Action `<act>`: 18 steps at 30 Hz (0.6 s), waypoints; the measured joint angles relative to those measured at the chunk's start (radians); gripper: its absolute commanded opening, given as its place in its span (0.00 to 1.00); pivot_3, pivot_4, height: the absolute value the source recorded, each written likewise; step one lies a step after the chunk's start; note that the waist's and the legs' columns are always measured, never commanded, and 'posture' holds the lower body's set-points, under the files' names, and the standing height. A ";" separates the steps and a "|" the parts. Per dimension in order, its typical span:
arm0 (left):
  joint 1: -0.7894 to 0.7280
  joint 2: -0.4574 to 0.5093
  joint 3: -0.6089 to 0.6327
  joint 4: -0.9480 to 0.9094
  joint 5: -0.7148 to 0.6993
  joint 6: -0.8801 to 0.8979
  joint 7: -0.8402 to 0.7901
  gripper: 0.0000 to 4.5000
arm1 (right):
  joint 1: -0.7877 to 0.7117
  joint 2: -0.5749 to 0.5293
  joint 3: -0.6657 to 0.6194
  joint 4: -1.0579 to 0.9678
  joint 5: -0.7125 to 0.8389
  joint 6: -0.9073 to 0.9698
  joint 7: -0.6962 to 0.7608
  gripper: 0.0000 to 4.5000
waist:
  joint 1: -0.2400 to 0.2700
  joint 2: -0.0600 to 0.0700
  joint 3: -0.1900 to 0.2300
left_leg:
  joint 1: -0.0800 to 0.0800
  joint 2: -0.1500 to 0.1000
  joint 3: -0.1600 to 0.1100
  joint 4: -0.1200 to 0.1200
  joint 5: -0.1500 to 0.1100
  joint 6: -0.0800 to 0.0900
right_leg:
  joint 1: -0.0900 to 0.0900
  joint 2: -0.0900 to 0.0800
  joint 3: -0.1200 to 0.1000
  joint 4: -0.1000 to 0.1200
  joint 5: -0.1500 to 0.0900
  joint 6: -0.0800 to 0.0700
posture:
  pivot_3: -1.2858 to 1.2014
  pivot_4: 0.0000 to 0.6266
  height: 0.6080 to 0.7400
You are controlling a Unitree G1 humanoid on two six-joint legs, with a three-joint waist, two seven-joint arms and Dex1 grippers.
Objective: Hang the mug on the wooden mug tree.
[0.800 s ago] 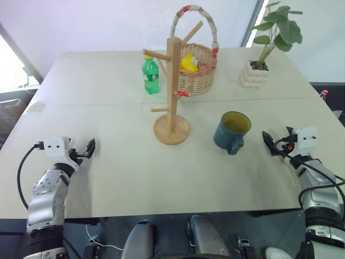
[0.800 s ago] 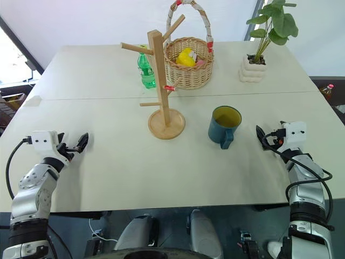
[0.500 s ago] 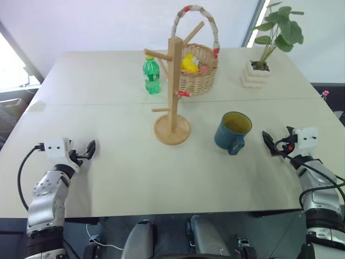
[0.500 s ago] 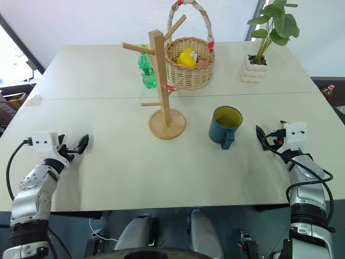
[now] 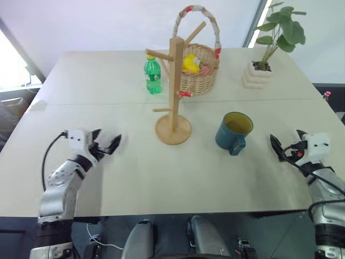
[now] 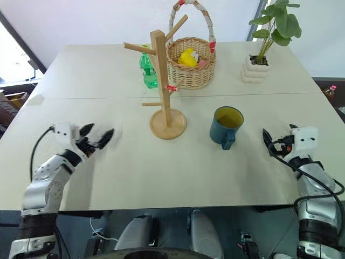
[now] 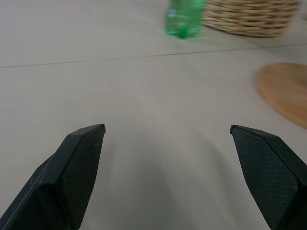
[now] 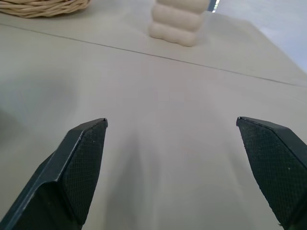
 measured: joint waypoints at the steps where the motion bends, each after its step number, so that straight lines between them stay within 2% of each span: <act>1: -0.004 0.003 -0.024 -0.006 -0.004 0.003 -0.029 1.00 | 0.030 0.002 -0.009 -0.033 0.003 0.011 -0.004 0.99 | 0.000 0.000 0.000 | 0.000 0.000 0.000 0.000 0.000 0.000 | 0.000 0.000 0.000 0.000 0.000 0.000 | 0.52 0.24 1.00; 2: -0.008 0.011 -0.052 -0.018 -0.006 0.012 -0.065 1.00 | 0.071 0.005 -0.019 -0.078 0.013 0.024 -0.006 0.99 | -0.001 0.000 0.000 | 0.000 0.000 0.000 0.000 0.000 0.000 | 0.000 0.000 0.000 0.000 0.000 0.000 | 0.52 0.24 1.00; 5: -0.026 0.018 -0.097 -0.030 -0.008 0.023 -0.120 1.00 | 0.145 0.013 -0.037 -0.153 0.037 0.055 -0.003 0.80 | -0.005 0.001 0.000 | 0.001 0.000 0.000 0.000 0.000 0.000 | 0.001 0.001 0.000 0.000 0.000 0.000 | 0.52 0.24 1.00; 9: -0.034 0.021 -0.168 -0.072 -0.008 0.048 -0.180 1.00 | 0.248 0.021 -0.042 -0.275 0.110 0.109 0.056 0.36 | -0.003 0.001 -0.001 | 0.001 0.000 0.000 0.000 0.000 0.000 | 0.001 0.001 0.000 0.001 0.000 0.000 | 0.52 0.24 1.00; 10: -0.033 0.024 -0.199 -0.091 -0.006 0.053 -0.200 1.00 | 0.287 0.021 -0.032 -0.327 0.127 0.125 0.087 0.22 | -0.002 0.002 -0.001 | 0.001 0.000 0.000 0.000 0.000 0.000 | 0.001 0.001 0.000 0.000 0.000 0.000 | 0.52 0.24 1.00; 12: -0.031 0.026 -0.244 -0.116 -0.003 0.059 -0.228 1.00 | 0.348 0.020 0.006 -0.406 0.155 0.157 0.135 0.02 | -0.001 0.001 -0.001 | 0.001 0.001 0.000 0.000 0.000 0.000 | 0.001 0.001 0.000 0.000 0.000 0.000 | 0.52 0.24 1.00; 15: -0.026 0.026 -0.303 -0.147 0.001 0.062 -0.258 1.00 | 0.405 0.020 0.100 -0.541 0.186 0.222 0.179 0.02 | -0.004 0.001 -0.001 | 0.001 0.001 0.000 0.000 0.000 0.000 | 0.001 0.001 0.000 0.000 0.000 0.000 | 0.52 0.24 1.00; 18: -0.027 0.022 -0.342 -0.163 0.005 0.065 -0.267 1.00 | 0.374 0.026 0.211 -0.613 0.137 0.245 0.158 0.02 | -0.003 0.001 -0.001 | 0.001 0.001 0.000 0.001 0.000 0.000 | 0.001 0.001 0.000 0.000 0.000 0.000 | 0.52 0.24 1.00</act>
